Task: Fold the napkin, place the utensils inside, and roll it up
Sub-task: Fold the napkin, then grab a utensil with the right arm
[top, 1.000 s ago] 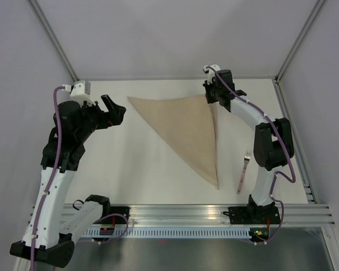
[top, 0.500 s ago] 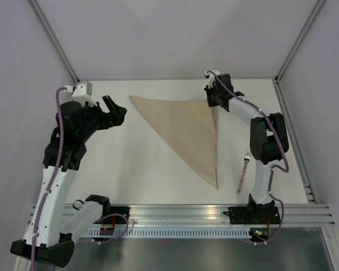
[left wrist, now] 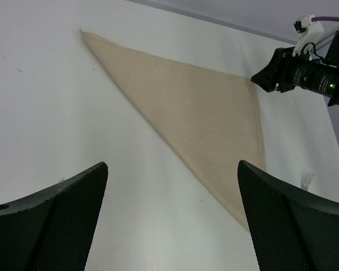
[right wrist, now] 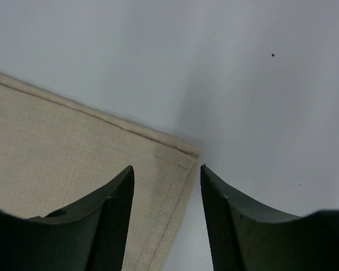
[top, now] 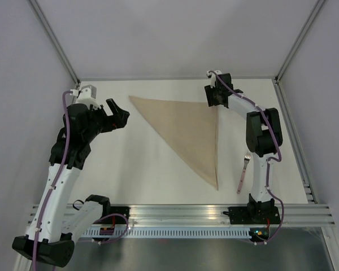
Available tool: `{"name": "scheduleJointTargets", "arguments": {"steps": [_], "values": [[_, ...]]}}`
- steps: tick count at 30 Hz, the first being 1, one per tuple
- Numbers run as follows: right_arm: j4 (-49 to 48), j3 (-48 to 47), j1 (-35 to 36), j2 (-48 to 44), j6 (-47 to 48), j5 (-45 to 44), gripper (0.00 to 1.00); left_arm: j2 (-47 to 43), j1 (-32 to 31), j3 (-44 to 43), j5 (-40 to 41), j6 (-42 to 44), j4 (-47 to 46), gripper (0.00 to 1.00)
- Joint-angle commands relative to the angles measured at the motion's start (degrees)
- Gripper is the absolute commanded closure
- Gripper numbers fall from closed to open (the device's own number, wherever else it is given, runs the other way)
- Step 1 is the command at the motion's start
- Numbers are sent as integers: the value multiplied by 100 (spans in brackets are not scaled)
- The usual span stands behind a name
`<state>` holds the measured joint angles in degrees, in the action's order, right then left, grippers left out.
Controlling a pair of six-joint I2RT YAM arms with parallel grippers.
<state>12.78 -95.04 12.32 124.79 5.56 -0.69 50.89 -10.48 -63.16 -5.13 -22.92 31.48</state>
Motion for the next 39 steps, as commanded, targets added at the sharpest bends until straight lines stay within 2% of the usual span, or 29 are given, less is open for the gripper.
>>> {"name": "scheduleJointTargets", "arguments": {"steps": [1, 5, 10, 17, 22, 27, 31, 35, 39], "values": [[251, -514, -159, 159, 33, -274, 41, -1, -7, 224, -173, -354, -441, 0], [611, -805, -335, 107, -20, -143, 40, 43, -7, 602, -225, -590, -818, 0], [1051, -358, -449, -638, 41, 51, 41, 306, -15, 1305, -524, -1091, -1539, 2], [1972, 1239, -940, -2159, 199, 631, 42, 1122, -147, 1833, -262, -1408, -2594, 5], [2483, 2584, -1126, -3511, 436, 526, 42, 1853, -253, 2096, 38, -1724, -3400, 8], [3212, 3246, -1161, -4286, 577, 377, 42, 2152, -279, 2544, -23, -2014, -4009, 9], [3722, 3554, -1170, -4455, 761, 446, 45, 2197, -279, 2712, -138, -2059, -4211, 9], [4390, 3230, -1188, -4323, 1016, 543, 45, 2144, -270, 2826, -243, -2068, -4282, 9], [4830, 3150, -1188, -3727, 1429, 403, 47, 2109, -279, 2835, -296, -2050, -4282, 9]]}}
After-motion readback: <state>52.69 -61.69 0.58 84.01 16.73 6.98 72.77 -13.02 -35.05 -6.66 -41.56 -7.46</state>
